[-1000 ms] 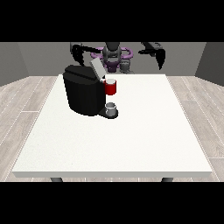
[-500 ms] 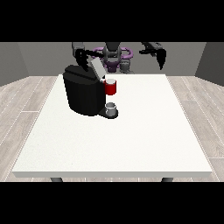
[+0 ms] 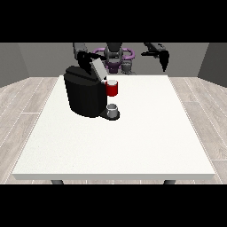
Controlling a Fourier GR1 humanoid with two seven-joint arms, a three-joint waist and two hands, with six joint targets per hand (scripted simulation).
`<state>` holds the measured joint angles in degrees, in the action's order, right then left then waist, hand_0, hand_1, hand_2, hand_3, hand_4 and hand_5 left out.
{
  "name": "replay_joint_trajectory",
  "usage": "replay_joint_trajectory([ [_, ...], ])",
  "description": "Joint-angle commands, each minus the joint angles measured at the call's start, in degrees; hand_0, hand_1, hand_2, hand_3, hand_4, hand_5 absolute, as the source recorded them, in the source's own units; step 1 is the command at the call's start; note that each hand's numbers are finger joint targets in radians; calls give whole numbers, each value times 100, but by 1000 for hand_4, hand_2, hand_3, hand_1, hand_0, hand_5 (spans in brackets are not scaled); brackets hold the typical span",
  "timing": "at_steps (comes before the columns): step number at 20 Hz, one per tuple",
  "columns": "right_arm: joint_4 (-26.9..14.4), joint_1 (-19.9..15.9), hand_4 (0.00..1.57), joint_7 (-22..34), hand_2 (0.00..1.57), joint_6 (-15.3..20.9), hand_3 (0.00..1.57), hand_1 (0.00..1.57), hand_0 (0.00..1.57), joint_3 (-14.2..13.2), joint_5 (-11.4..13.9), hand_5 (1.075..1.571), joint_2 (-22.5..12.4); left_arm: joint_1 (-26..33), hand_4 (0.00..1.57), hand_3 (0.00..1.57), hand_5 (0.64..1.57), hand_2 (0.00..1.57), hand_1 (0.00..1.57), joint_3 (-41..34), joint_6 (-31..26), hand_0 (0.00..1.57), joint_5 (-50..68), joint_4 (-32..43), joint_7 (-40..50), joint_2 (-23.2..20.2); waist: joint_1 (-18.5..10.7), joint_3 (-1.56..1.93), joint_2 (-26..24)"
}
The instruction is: Insert the coffee pod into the coffee machine and close the lid
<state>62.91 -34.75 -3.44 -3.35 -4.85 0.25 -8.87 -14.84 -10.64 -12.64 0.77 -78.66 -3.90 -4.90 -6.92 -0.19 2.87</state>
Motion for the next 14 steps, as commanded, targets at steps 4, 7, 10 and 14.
replay_joint_trajectory([
  [4,-436,-393,0,40,0,-239,0,0,0,-118,-26,1571,-176,-77,0,0,1571,0,0,120,205,0,-93,-131,63,-24,-76,20,175],
  [7,-300,-577,0,-111,0,-33,0,0,0,73,129,1571,99,-416,0,0,1571,0,0,-143,282,0,3,317,-210,-183,115,18,404],
  [10,-652,-527,77,-148,0,-79,0,0,0,-108,145,1571,-134,1,24,0,1571,0,0,246,191,0,-3,-203,20,66,-219,20,195],
  [14,-422,-657,214,162,0,-4,0,0,0,260,363,1571,166,3,192,0,1571,0,0,29,324,0,24,142,83,-96,-49,19,15],
])
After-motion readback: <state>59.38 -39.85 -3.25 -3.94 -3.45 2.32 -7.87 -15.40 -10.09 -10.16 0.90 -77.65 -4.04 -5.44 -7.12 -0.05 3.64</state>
